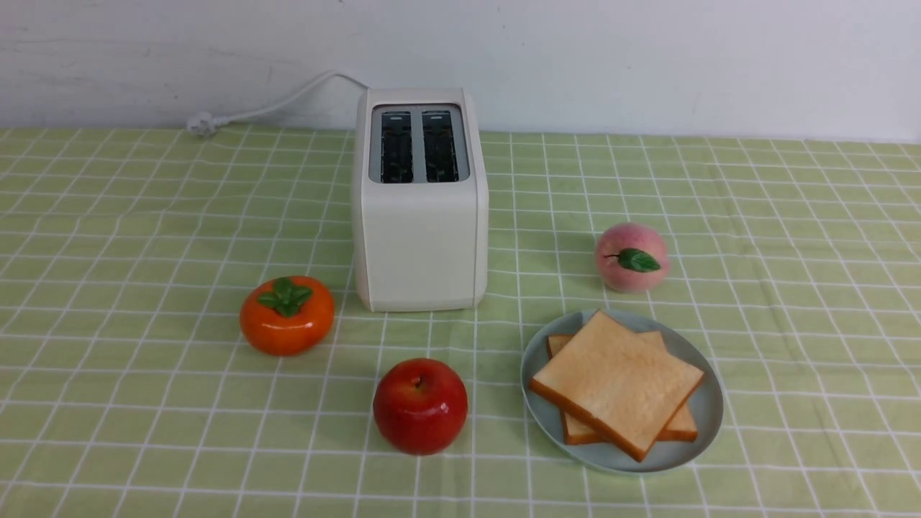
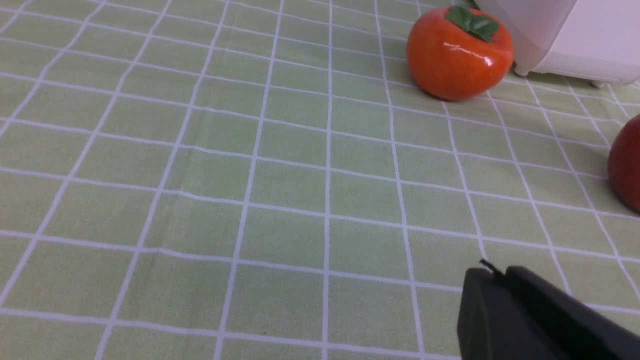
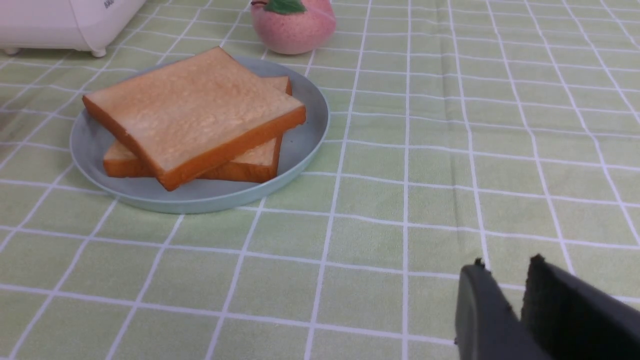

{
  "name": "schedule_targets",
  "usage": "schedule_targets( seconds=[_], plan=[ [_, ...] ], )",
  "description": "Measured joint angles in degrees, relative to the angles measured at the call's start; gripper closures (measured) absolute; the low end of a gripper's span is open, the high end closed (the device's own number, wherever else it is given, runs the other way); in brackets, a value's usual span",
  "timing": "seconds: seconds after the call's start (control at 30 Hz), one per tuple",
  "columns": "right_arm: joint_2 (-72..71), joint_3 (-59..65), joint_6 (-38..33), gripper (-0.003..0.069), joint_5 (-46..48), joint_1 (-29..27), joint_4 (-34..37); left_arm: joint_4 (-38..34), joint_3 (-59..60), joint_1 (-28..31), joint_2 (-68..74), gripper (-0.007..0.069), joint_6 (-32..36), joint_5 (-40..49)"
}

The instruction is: Take toasted bread from bread machine on green coffee tablecloth place on plate.

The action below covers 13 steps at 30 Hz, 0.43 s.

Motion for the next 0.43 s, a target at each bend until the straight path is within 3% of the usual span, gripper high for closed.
schedule_targets(
  seconds=[0.43],
  plan=[
    [0.0,0.0,0.0,0.0505,0.0,0.0,0.0,0.0,0.0,0.0,0.0,0.0585,0.0,0.0]
  ],
)
